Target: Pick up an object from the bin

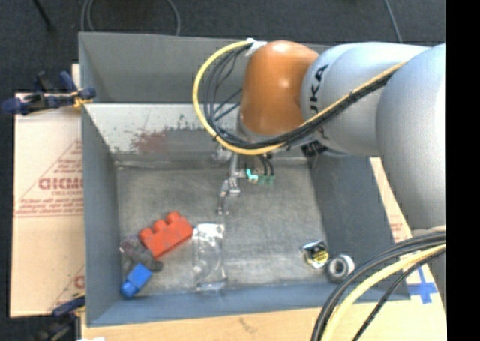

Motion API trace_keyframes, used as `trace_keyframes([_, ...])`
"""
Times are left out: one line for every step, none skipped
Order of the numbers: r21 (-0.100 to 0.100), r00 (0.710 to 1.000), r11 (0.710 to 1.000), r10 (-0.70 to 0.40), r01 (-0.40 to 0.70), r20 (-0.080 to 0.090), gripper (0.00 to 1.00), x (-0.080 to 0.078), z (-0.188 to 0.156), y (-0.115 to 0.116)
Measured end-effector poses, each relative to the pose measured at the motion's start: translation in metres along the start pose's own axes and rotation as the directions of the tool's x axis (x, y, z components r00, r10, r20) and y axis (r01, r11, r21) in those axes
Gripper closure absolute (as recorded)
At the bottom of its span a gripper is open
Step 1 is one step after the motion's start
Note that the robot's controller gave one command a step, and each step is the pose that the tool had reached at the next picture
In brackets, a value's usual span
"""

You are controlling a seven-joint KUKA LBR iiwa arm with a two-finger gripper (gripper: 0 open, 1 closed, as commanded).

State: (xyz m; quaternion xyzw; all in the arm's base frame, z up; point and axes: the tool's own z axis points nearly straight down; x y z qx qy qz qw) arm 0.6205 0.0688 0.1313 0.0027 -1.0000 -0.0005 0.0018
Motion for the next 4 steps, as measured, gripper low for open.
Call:
trace_keyframes([-0.003, 0.998, 0.998, -0.059, 0.059, 0.001, 0.0, 0.088, 0.005, 0.095])
trace_keyframes([0.002, 0.98, 0.98, -0.201, 0.201, 0.003, 0.0, 0.092, 0.051, 0.102])
trace_keyframes([0.001, 0.98, 0.98, -0.197, 0.197, 0.006, 1.0, 0.092, 0.049, 0.102])
trace_keyframes([0.003, 0.966, 0.966, -0.257, 0.257, 0.015, 1.0, 0.085, -0.109, 0.086])
